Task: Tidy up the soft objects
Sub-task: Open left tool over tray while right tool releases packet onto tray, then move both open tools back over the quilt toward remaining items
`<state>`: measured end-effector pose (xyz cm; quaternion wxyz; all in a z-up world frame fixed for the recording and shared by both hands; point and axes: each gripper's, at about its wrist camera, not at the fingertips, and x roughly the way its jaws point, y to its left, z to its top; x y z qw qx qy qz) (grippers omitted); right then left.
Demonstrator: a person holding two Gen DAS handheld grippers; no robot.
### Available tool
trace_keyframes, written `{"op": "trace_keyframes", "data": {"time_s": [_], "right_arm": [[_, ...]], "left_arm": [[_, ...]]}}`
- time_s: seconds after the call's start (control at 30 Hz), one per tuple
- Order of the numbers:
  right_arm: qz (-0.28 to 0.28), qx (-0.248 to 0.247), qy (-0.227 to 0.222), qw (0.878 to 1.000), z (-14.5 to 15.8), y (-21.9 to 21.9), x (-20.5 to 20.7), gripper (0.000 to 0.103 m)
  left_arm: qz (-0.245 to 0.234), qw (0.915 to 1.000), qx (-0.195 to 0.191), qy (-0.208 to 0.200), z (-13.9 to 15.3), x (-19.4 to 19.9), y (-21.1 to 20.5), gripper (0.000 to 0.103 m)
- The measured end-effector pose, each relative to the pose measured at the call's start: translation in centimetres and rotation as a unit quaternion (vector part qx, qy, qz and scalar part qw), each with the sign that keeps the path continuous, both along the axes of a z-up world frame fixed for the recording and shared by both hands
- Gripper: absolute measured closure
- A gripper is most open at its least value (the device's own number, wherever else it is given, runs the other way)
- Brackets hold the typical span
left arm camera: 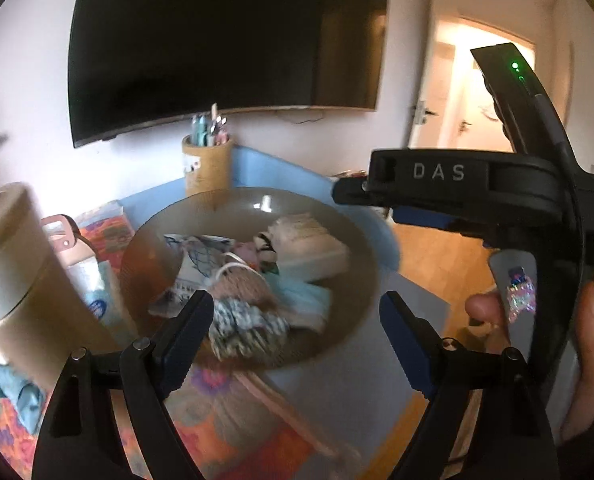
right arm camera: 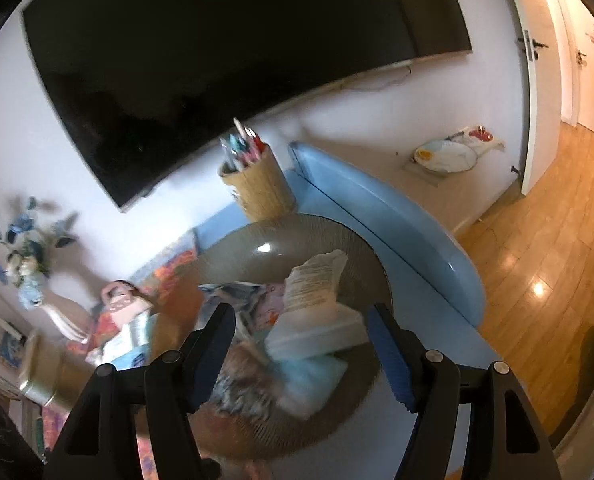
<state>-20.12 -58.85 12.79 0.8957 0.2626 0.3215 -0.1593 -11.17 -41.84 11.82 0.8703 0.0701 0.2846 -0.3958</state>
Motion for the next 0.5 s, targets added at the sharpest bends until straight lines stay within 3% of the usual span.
{"op": "trace_keyframes", "data": {"time_s": [0.17,0.3,0.37,0.43,0.5], "right_arm": [[0.004,-0.071,-0.045,0.996,2.7,5.2,-5.1,0.019],[-0.011,-0.207,-0.074,0.976,4.4,11.7,-9.1,0.016],[-0.015,-0.247,-0.1,0.964,4.9,14.4,-10.5,0.001],[-0.013,-0.26,-0.141,0.955,5.3,16.9,-11.9,0.0],[0.029,-0.225,-0.172,0.959,5.9,18.8,-12.5,0.0]], "left_arm": [[-0.013,0.9997,-0.001,-0.02,1.9,-3.9,4.0,0.019],[0.019,0.9996,-0.014,-0.014,3.7,-5.0,10.3,0.019],[0.049,0.9986,-0.018,-0.01,4.6,-4.8,14.5,0.019],[0.091,0.9956,-0.013,-0.016,5.3,-4.1,18.7,0.019],[0.136,0.9904,0.004,-0.025,6.1,-3.3,22.8,0.019]]}}
